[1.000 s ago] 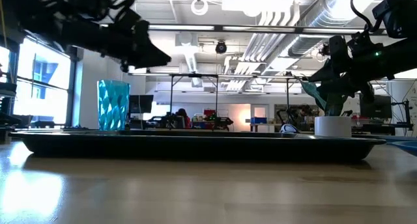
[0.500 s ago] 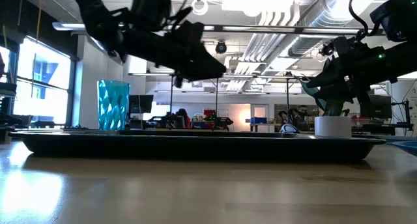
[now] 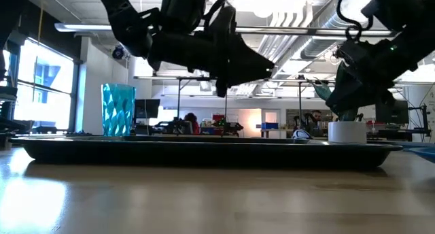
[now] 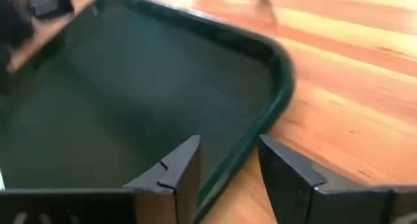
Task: Pick and place plate/cup/fork/spoon on tray
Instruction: Put the blue plate on the serving tray
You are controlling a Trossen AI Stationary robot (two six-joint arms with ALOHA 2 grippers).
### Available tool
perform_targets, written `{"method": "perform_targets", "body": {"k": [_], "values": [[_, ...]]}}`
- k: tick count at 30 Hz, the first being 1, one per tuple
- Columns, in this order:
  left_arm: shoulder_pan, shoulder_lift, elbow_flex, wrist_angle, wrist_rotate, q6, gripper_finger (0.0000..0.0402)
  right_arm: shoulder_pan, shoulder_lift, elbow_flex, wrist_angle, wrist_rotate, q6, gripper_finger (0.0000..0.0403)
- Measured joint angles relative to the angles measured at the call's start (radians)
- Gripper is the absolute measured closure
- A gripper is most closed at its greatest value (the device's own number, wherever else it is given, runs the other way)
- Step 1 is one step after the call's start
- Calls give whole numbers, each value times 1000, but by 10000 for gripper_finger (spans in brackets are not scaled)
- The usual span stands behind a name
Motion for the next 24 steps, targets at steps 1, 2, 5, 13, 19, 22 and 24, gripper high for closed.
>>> {"method": "perform_targets", "body": {"k": [1,2,5,13,19,22,24], "values": [[-6,0,2,0,3,-7,298,11,27,16,-5,-18,-1,263],[-13,0,3,-2,3,-8,298,22,52,31,-13,-37,-1,264],[-53,0,3,0,-18,-9,298,61,130,70,-26,-102,11,265],[-235,8,76,3,-257,108,298,197,297,130,-96,-18,112,265],[-355,68,195,-21,-334,71,298,292,366,130,-104,-19,238,265],[-416,123,246,-31,-394,-4,298,367,375,130,-95,36,302,265],[-455,175,280,-33,-437,-53,298,420,376,130,-95,99,351,265]]}}
